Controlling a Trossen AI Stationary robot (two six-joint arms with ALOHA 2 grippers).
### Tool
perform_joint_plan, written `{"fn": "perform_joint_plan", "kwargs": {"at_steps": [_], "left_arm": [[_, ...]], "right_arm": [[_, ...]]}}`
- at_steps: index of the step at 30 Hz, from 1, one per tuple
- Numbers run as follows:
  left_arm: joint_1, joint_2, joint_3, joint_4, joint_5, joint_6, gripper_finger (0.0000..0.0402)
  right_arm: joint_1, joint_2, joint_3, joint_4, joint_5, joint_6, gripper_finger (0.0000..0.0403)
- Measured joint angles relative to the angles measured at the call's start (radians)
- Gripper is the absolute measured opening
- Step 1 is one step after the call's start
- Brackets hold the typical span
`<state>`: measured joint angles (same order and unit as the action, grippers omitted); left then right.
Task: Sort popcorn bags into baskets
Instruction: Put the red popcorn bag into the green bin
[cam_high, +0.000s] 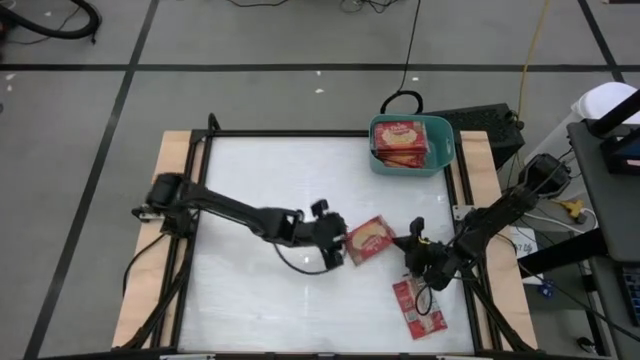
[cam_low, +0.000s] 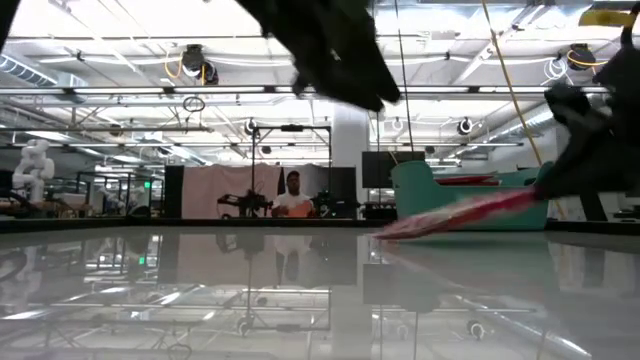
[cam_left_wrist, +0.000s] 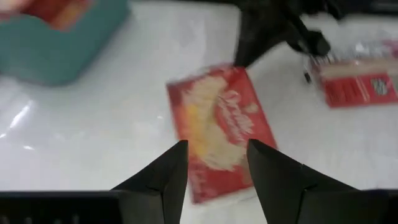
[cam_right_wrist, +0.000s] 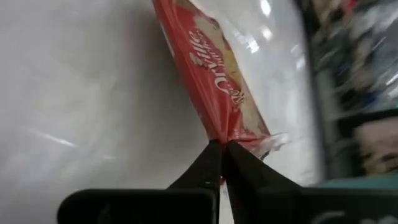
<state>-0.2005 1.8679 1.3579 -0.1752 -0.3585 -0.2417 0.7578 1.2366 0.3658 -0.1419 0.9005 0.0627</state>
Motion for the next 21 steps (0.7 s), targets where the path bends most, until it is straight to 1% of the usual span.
{"fn": "perform_joint_plan", "kwargs": {"at_steps": [2,4,8,10,11,14,16,21], "left_arm": [[0.005,-0.067,0.0,-0.066,-0.031,-0.025,0.017],[0.015,-0.12,0.0,-0.094,-0.042,-0.031,0.017],[0.038,-0.188,0.0,-0.115,-0.04,-0.011,0.017],[0.053,-0.202,0.0,-0.128,-0.003,0.018,0.017],[0.062,-0.203,0.0,-0.125,0.031,0.033,0.017],[0.091,-0.201,-0.001,-0.158,0.143,0.07,0.017],[0.108,-0.199,-0.001,-0.178,0.196,0.083,0.017],[0.125,-0.187,-0.002,-0.208,0.239,0.103,0.0171]], "right_arm": [[-0.004,0.0,0.023,0.0,0.05,-0.154,0.0003],[-0.012,-0.001,0.045,0.001,0.09,-0.304,0.0002],[-0.057,-0.002,0.092,0.017,0.094,-0.545,0.0001],[-0.076,-0.002,0.109,0.051,0.094,-0.664,0.0001],[-0.083,-0.002,0.115,0.082,0.094,-0.728,0.0001],[-0.096,-0.003,0.118,0.22,0.095,-0.981,0.0001],[-0.102,-0.002,0.119,0.326,0.093,-1.151,0.0001],[-0.133,-0.003,0.12,0.536,0.092,-1.508,0.0]]}}
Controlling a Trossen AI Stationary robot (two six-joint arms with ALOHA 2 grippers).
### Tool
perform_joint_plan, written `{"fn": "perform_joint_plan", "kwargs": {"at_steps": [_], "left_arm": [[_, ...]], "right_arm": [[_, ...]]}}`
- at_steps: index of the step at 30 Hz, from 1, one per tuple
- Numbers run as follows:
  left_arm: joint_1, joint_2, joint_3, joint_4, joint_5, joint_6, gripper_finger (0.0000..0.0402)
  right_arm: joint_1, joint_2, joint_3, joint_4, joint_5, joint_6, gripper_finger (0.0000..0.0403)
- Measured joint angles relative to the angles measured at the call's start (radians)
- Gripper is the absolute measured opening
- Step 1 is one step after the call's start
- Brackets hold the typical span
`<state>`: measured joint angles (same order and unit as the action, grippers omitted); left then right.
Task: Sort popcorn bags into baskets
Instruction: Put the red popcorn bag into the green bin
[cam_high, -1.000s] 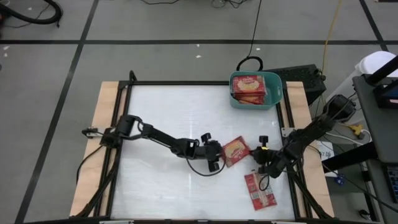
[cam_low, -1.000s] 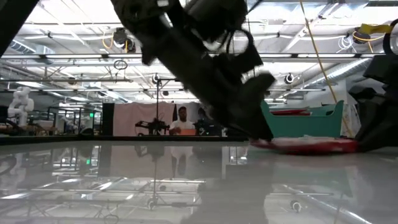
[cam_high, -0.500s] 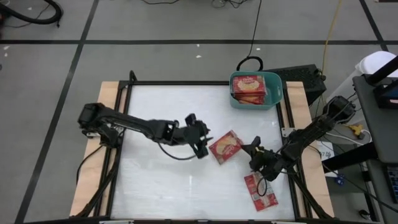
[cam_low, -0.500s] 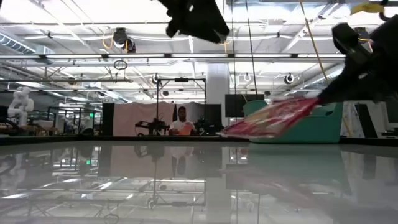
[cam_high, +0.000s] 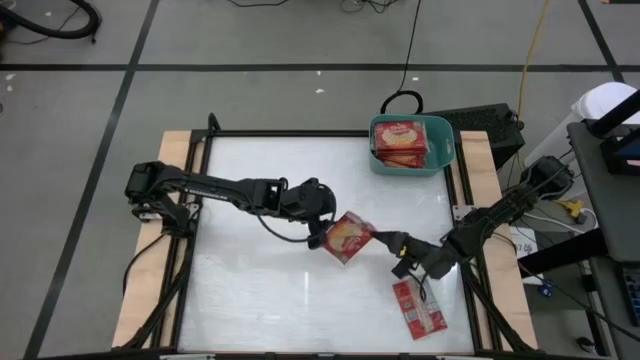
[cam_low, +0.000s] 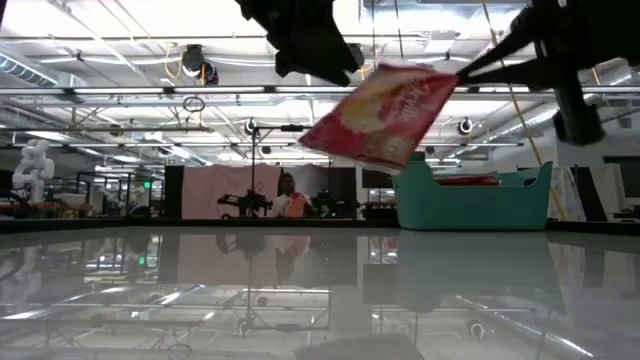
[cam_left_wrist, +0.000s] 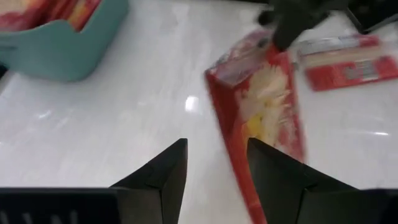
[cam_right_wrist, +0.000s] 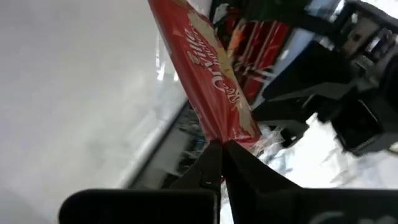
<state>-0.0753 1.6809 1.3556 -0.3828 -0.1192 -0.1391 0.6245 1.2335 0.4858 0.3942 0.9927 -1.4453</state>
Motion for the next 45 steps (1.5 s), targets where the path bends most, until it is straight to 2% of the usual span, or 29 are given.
{"fn": "perform_joint_plan", "kwargs": {"at_steps": [3,5,13,17,19,21,27,30,31,37,45], "left_arm": [[-0.002,-0.003,0.001,0.031,0.073,0.033,0.018],[-0.004,-0.003,0.001,0.039,0.083,0.071,0.0193],[-0.001,-0.002,0.001,0.106,0.006,0.104,0.0272],[0.02,-0.002,0.001,0.136,0.112,0.09,0.0286],[0.027,-0.002,0.001,0.147,0.148,0.075,0.0269],[0.029,-0.002,0.001,0.154,0.154,0.061,0.0236],[0.038,-0.002,0.001,0.155,0.154,0.048,0.0094],[0.045,-0.002,0.001,0.154,0.162,0.03,0.0026],[0.048,-0.002,0.001,0.153,0.161,0.028,0.0015],[0.063,-0.016,0.001,0.131,0.152,0.029,0.0012],[0.09,-0.14,0.001,0.055,0.112,0.056,0.0006]], "right_arm": [[-0.022,0.0,0.0,0.082,-0.023,-0.172,0.0],[-0.029,0.0,0.0,0.132,-0.026,-0.236,0.0],[-0.035,0.0,0.0,0.18,-0.022,-0.347,0.0],[-0.035,0.0,0.0,0.183,-0.021,-0.394,0.0],[-0.035,0.0,0.0,0.184,-0.021,-0.436,0.0],[-0.036,0.0,0.0,0.202,-0.021,-0.462,0.0],[-0.049,0.0,0.0,0.228,-0.021,-0.483,0.0],[-0.056,0.0,0.0,0.231,-0.016,-0.418,0.0007],[-0.06,0.0,0.0,0.231,-0.014,-0.375,0.0012],[-0.063,0.0,0.0,0.243,-0.013,-0.081,0.0062],[-0.062,0.0,0.0,0.246,0.006,0.367,0.0137]]}}
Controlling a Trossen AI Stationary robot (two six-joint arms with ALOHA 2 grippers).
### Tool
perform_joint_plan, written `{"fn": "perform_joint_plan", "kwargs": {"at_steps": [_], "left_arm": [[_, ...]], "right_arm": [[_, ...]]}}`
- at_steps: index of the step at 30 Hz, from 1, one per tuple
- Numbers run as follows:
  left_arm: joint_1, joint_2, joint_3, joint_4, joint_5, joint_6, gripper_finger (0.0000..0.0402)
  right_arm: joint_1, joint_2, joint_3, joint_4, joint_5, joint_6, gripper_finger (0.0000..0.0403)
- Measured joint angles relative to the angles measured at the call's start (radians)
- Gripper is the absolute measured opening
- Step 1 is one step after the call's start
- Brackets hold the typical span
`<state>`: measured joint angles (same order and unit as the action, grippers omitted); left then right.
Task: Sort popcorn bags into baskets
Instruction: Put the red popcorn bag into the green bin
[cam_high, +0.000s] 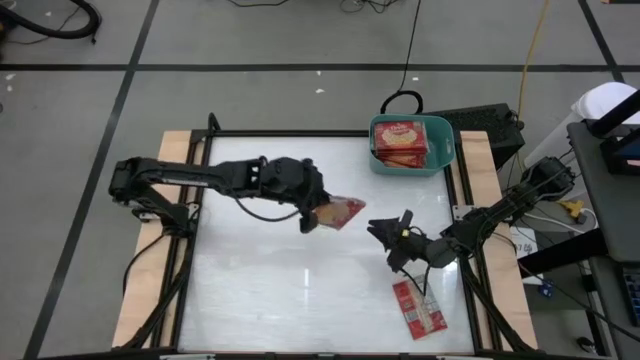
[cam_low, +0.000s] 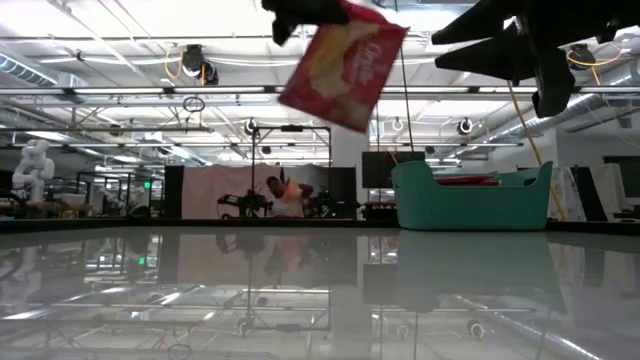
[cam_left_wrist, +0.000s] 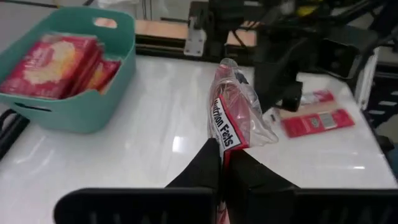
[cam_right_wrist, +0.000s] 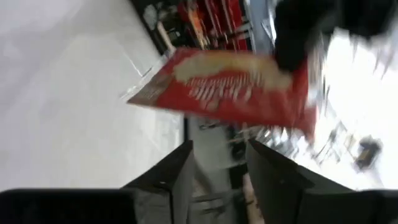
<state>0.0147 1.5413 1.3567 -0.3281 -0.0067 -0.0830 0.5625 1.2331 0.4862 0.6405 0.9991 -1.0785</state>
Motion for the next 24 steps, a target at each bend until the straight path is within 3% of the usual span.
{"fn": "perform_joint_plan", "kwargs": {"at_steps": [3,9,14,16,19,24], "left_arm": [[0.014,-0.06,0.0,-0.05,0.002,0.001,0.0006],[0.005,-0.168,-0.006,-0.193,-0.091,-0.009,0.0006],[-0.03,-0.268,-0.182,-0.116,-0.152,-0.087,0.0006],[-0.052,-0.312,-0.3,0.002,-0.182,-0.122,0.0006],[-0.096,-0.362,-0.487,0.343,-0.187,-0.14,0.0006],[-0.17,-0.323,-0.716,0.922,-0.257,-0.047,0.0006]], "right_arm": [[0.0,0.0,0.0,0.001,0.027,0.192,0.0155],[0.0,0.0,-0.003,0.001,0.02,0.67,0.0166],[-0.007,0.0,-0.034,0.011,-0.069,0.958,0.0166],[-0.021,0.0,-0.047,0.02,-0.121,1.079,0.0166],[-0.041,0.0,-0.072,0.045,-0.178,1.225,0.0166],[-0.068,0.0,-0.094,0.102,-0.247,1.349,0.0167]]}}
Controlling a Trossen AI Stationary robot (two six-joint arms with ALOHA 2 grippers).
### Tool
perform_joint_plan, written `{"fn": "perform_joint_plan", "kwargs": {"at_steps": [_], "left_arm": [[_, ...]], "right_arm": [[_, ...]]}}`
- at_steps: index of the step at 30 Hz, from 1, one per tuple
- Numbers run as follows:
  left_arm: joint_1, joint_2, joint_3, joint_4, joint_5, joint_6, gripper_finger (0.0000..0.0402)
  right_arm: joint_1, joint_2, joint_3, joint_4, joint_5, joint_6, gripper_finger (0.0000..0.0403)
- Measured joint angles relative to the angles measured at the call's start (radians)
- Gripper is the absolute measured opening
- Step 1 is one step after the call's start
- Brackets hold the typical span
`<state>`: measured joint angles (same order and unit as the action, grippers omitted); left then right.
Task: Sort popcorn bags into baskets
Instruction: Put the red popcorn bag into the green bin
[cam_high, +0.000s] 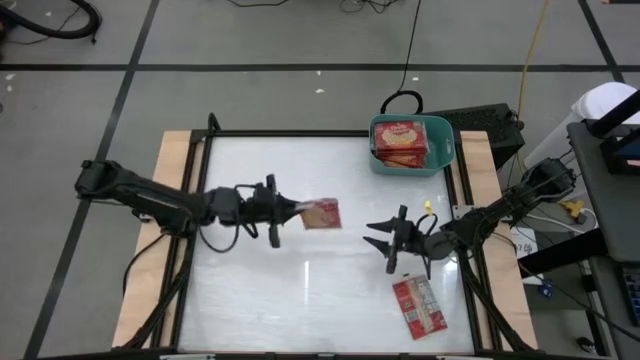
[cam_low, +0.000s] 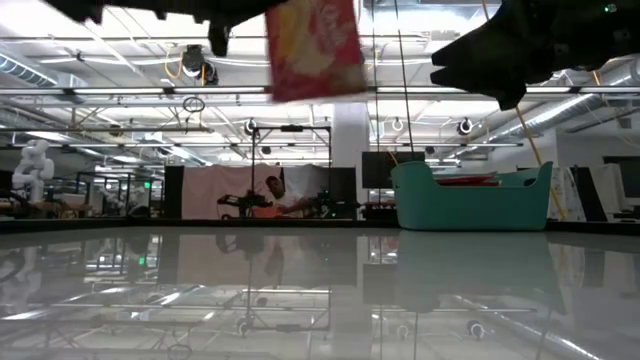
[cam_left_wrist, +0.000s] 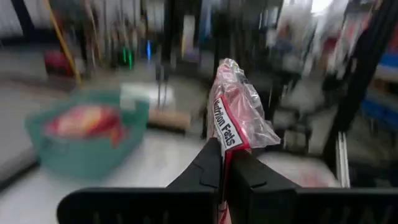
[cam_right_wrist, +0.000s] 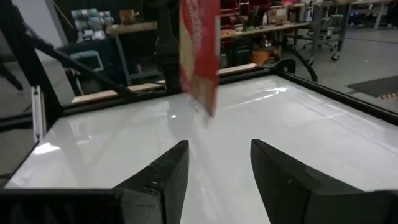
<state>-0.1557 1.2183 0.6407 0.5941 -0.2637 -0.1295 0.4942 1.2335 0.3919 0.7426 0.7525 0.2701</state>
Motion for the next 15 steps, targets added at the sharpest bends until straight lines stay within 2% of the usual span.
{"fn": "perform_joint_plan", "kwargs": {"at_steps": [2,6,11,15], "left_arm": [[-0.014,0.045,-0.053,0.168,-0.029,0.019,0.0006],[-0.037,0.15,-0.102,0.376,-0.083,0.045,0.0006],[-0.05,0.283,-0.105,0.572,-0.105,0.067,0.0006],[-0.064,0.369,-0.093,0.68,-0.099,0.079,0.0006]], "right_arm": [[-0.003,0.0,-0.006,0.026,0.003,0.005,0.0167],[-0.01,0.0,-0.006,0.099,0.002,0.0,0.0167],[-0.017,0.0,-0.004,0.109,-0.001,-0.066,0.0167],[-0.017,0.0,-0.004,0.102,-0.073,-0.121,0.0167]]}}
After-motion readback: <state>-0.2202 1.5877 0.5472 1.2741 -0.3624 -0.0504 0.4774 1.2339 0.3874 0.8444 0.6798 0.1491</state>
